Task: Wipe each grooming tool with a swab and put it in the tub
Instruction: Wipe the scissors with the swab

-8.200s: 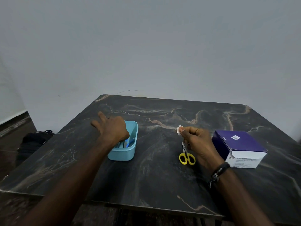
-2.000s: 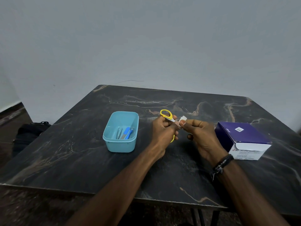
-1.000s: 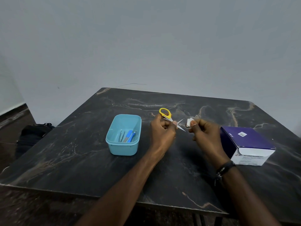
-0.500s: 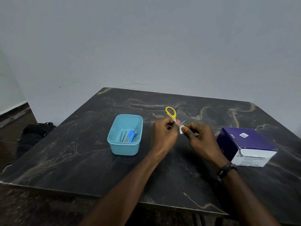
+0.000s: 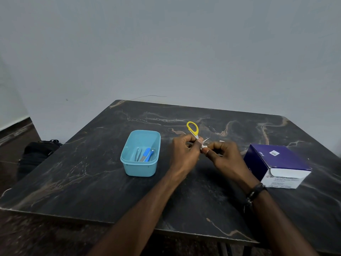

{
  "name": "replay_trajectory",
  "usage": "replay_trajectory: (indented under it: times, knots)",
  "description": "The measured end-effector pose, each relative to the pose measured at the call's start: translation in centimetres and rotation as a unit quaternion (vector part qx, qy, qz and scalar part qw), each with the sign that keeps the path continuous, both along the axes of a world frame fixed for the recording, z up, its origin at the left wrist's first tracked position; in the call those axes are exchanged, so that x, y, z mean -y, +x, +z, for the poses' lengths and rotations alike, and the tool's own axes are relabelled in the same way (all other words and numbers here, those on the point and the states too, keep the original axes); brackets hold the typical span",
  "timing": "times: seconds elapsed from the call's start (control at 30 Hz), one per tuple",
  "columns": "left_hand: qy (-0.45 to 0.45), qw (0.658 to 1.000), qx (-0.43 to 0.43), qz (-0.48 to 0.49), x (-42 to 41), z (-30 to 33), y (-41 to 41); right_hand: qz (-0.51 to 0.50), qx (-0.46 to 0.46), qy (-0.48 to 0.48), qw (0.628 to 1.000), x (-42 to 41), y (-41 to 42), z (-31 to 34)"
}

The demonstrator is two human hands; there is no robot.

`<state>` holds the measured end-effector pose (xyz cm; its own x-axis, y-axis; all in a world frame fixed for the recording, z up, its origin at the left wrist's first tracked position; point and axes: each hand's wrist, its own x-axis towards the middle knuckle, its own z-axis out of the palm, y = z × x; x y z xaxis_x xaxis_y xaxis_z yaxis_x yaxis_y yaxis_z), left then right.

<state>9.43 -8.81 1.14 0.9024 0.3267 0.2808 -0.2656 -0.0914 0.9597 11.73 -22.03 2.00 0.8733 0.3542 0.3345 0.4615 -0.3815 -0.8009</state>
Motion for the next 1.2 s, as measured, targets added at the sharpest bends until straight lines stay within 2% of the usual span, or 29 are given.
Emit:
replay_trajectory:
  times: [0.3,0.7,0.97,1.2]
  knots:
    - [-0.058,0.998,-0.016,0.005,0.15,0.57,-0.28,0.002,-0.018,0.033,0.999,-0.22,-0.11,0.26]
    - [-0.070,0.996,-0.054,-0.012,0.04,0.61,-0.25,0.001,-0.012,0.049,0.999,-0.46,-0.62,0.47]
    - [-0.117,0.992,-0.037,0.034,-0.25,0.92,-0.10,-0.061,-0.054,0.074,0.994,-0.32,-0.65,0.75]
    - [-0.141,0.989,-0.043,0.018,-0.27,0.82,0.06,-0.118,-0.051,0.170,0.977,0.04,-0.37,0.93]
